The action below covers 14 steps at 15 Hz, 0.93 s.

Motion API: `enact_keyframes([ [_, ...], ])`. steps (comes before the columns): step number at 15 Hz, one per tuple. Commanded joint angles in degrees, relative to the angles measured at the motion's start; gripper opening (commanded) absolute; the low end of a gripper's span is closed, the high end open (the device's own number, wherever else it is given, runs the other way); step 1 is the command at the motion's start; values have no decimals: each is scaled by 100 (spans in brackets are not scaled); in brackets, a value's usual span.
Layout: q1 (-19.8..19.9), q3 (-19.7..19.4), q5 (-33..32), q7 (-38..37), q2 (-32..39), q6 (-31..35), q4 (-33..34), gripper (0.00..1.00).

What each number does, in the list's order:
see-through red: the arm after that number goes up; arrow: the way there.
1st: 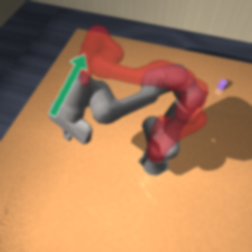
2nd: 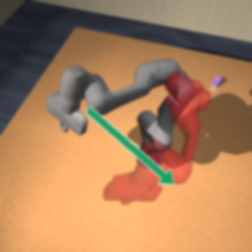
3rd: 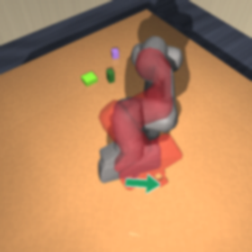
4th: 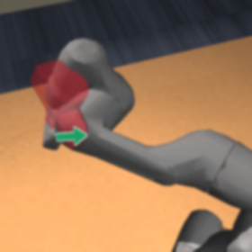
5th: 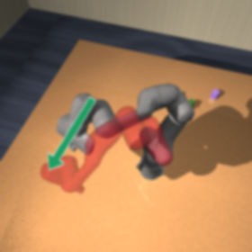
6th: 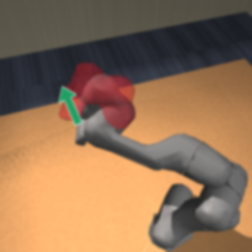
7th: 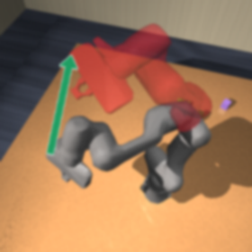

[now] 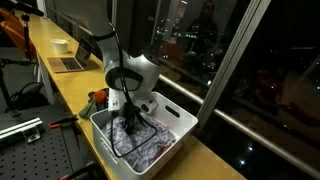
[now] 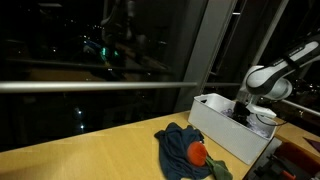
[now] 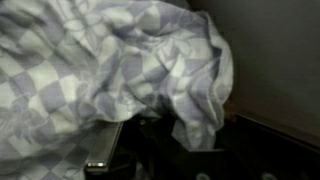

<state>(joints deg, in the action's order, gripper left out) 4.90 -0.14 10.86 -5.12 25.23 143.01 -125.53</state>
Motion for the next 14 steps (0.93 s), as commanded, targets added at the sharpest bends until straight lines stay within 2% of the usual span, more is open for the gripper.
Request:
enact_keyframes([
  [1,-70,-64,16,-77,-1363,-328,-694,0],
  [4,-299,-131,-422,-537,-2168,-749,-709,1],
  [7,-495,23,-1002,-1093,-2826,-1340,-474,1],
  [11,-832,542,-1846,-1795,-3297,-2097,92,1],
  [14,-1104,1058,-2379,-2183,-3377,-2816,731,1],
])
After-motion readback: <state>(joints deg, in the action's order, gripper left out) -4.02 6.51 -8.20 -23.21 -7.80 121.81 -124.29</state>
